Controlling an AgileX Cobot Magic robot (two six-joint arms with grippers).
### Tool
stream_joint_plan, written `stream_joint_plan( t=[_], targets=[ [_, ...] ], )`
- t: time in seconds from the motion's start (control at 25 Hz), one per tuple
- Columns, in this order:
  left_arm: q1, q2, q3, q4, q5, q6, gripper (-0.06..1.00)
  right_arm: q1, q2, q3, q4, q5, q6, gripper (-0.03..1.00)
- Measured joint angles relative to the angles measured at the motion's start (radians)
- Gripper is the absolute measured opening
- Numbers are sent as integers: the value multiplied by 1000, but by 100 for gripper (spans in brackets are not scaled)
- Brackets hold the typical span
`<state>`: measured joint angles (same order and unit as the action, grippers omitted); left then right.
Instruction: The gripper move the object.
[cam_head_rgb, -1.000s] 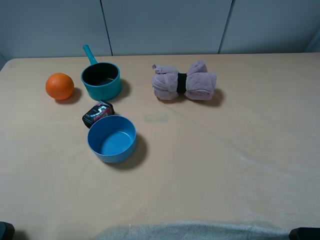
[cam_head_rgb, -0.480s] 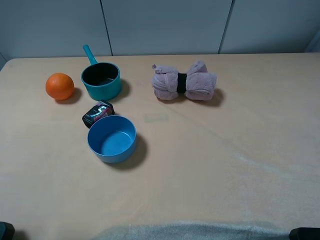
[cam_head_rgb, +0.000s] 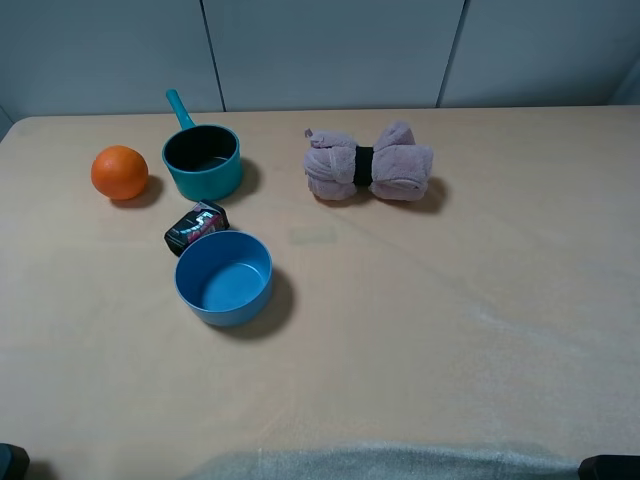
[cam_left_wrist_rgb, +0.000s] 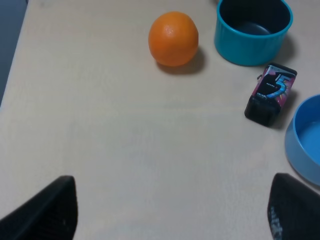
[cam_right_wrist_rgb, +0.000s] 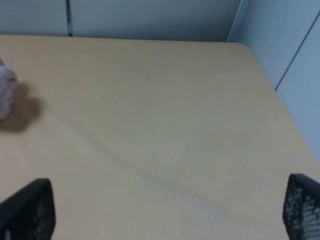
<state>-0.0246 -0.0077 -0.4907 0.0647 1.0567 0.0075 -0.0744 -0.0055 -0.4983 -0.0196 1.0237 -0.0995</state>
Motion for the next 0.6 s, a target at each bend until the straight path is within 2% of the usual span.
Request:
stream_joint_plan(
  t=[0.6],
  targets=[
    [0, 0, 0, 0, 0, 0, 83, 0, 0, 0, 0, 0, 0, 69]
  ],
)
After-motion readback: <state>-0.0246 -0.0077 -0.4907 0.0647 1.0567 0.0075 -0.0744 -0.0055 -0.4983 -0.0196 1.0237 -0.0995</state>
